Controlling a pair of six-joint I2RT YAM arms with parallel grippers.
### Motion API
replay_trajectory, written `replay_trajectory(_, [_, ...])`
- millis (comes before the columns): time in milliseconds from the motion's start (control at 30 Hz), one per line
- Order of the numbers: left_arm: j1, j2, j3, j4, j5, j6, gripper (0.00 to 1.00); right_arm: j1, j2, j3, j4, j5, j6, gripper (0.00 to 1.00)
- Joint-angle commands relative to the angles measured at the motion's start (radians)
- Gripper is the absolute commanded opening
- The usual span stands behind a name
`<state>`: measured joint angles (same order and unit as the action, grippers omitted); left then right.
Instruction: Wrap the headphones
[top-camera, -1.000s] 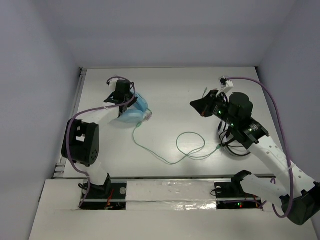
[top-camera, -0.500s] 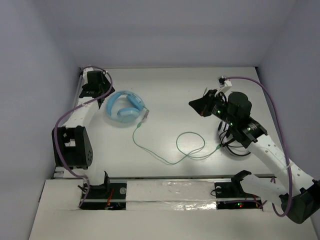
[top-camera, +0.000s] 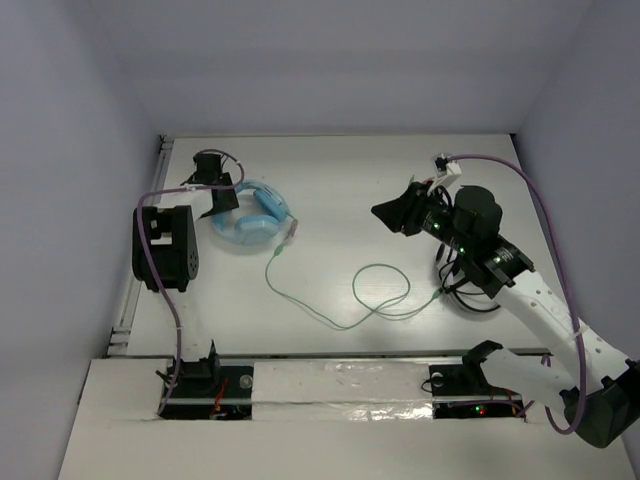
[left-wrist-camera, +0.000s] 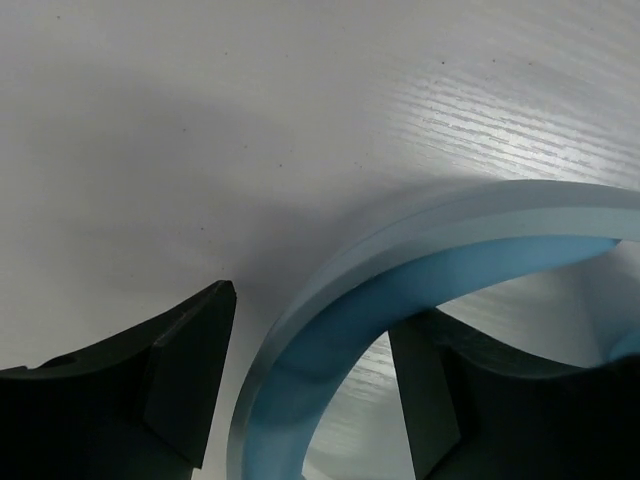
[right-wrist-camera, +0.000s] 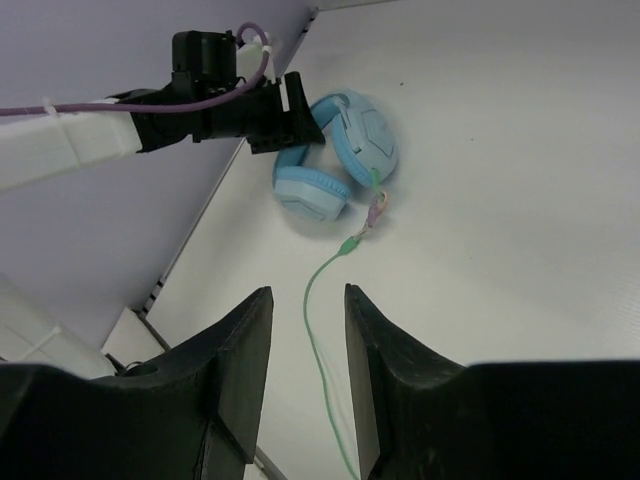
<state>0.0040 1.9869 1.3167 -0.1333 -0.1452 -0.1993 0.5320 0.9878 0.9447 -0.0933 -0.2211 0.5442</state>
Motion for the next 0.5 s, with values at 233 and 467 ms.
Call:
replay_trajectory(233, [0.004,-0.029,-0.051,-0.022,0.024,-0.038,0.0,0.017,0.012,-0.009,0.073,-0.024,-0.015,0.37])
replay_trajectory(467, [0.004,-0.14,-0.119,-0.083,-0.013,-0.104,0.19,0.017,0.037,-0.007,0.083,-0.032,-0.018,0.37])
